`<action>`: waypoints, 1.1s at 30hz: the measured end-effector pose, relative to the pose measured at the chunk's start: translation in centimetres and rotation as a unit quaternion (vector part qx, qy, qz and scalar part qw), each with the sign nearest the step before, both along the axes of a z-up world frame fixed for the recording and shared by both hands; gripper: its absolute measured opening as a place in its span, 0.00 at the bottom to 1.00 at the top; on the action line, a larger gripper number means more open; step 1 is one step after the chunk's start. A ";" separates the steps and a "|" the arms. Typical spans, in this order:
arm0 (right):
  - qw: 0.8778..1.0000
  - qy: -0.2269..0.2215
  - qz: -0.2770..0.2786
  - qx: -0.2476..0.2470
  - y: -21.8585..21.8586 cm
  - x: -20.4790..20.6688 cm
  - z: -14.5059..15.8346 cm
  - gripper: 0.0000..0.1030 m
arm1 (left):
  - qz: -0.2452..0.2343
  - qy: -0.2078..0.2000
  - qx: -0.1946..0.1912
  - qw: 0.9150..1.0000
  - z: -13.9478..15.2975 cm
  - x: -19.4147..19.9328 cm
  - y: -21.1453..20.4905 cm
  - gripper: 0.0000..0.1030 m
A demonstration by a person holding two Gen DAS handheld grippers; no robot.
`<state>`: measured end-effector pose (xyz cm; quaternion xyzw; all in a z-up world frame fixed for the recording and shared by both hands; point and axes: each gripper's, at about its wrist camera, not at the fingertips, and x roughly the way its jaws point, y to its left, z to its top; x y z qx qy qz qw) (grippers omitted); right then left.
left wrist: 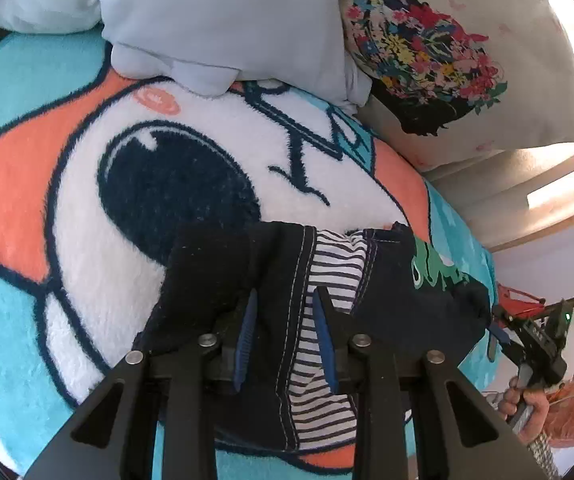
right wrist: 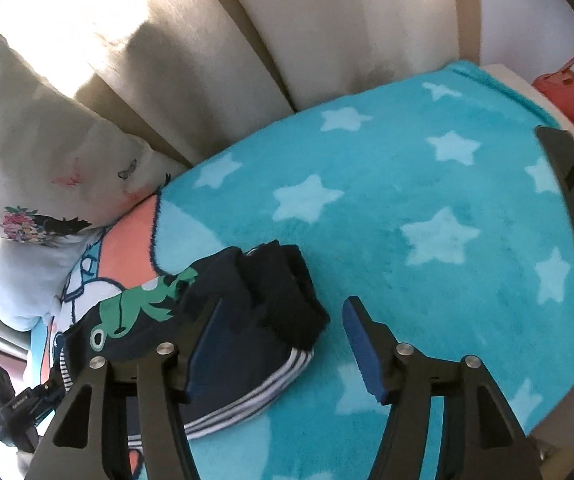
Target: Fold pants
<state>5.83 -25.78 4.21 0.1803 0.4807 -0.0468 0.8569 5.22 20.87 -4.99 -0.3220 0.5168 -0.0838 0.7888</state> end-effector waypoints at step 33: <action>0.987 0.022 0.081 0.134 -4.2 1.8 -4.7 0.21 | 0.087 -0.011 0.085 0.993 7.4 -3.8 -5.9 0.37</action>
